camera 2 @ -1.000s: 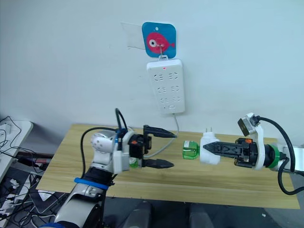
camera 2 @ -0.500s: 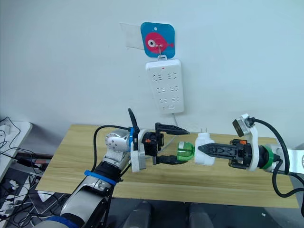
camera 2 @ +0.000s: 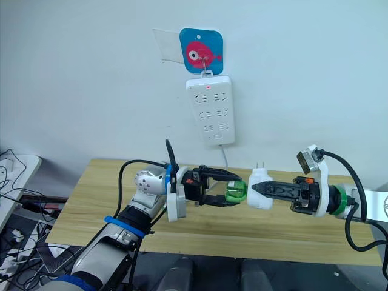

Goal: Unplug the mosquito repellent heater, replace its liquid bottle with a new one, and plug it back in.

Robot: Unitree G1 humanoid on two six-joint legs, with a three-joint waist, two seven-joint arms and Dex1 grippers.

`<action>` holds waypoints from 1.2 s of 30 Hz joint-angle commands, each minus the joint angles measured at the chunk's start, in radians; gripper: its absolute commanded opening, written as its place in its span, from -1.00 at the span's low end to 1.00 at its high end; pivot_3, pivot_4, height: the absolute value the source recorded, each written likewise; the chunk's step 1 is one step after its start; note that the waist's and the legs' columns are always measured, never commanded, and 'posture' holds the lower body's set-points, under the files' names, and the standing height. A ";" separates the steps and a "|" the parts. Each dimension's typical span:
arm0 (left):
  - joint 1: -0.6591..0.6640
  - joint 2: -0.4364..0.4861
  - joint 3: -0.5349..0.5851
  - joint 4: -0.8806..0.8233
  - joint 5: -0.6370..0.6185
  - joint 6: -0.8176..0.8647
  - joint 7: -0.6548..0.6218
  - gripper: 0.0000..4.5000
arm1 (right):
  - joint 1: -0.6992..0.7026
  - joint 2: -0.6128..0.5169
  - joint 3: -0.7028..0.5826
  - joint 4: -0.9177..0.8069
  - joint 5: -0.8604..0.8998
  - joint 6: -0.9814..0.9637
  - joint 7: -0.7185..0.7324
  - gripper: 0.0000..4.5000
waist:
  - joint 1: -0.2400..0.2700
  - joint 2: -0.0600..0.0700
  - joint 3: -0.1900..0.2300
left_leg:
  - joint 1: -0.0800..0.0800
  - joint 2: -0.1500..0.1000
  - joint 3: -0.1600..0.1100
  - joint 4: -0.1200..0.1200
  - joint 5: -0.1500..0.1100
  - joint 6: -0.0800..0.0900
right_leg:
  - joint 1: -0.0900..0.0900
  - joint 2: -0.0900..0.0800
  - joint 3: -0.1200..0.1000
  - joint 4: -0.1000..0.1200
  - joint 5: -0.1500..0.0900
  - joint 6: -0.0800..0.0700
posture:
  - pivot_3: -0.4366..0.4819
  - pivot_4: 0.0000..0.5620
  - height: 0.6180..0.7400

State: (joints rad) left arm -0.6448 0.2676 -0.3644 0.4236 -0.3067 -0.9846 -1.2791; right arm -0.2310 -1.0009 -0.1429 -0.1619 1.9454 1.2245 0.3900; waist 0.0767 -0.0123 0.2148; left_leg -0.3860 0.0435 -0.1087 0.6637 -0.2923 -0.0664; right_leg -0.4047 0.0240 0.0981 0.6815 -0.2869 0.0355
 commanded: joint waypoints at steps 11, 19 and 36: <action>-0.140 0.145 0.121 -0.330 -0.925 2.077 0.400 0.02 | -0.050 -0.057 -0.007 -0.032 0.027 0.002 0.000 0.38 | -0.041 0.000 0.000 | -0.002 0.001 -0.004 0.000 0.000 0.000 | 0.000 0.000 -0.004 0.001 0.000 0.001 | 0.25 -0.34 1.00; -0.147 0.092 0.231 -0.269 -1.018 2.376 0.482 0.02 | -0.057 -0.069 0.007 -0.036 0.027 0.006 0.004 0.38 | -0.054 0.000 0.000 | -0.001 0.000 -0.004 -0.001 0.002 -0.004 | -0.001 0.000 -0.004 0.000 -0.001 0.000 | 0.23 -0.33 1.00; -0.138 0.055 0.323 -0.271 -0.916 2.429 0.489 1.00 | -0.027 -0.061 -0.020 -0.026 0.027 0.007 0.016 0.38 | -0.052 0.000 0.000 | -0.002 0.000 -0.003 0.000 0.003 -0.005 | -0.001 0.000 -0.002 0.000 0.000 0.000 | 0.24 -0.37 1.00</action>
State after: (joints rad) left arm -0.7744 0.3163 -0.0705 0.1755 -1.2231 1.4362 -0.7675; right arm -0.2542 -1.0511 -0.1309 -0.1750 1.9533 1.2312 0.3828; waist 0.0246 -0.0123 0.2149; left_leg -0.3877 0.0436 -0.1113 0.6636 -0.2895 -0.0712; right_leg -0.4052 0.0240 0.0956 0.6817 -0.2874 0.0359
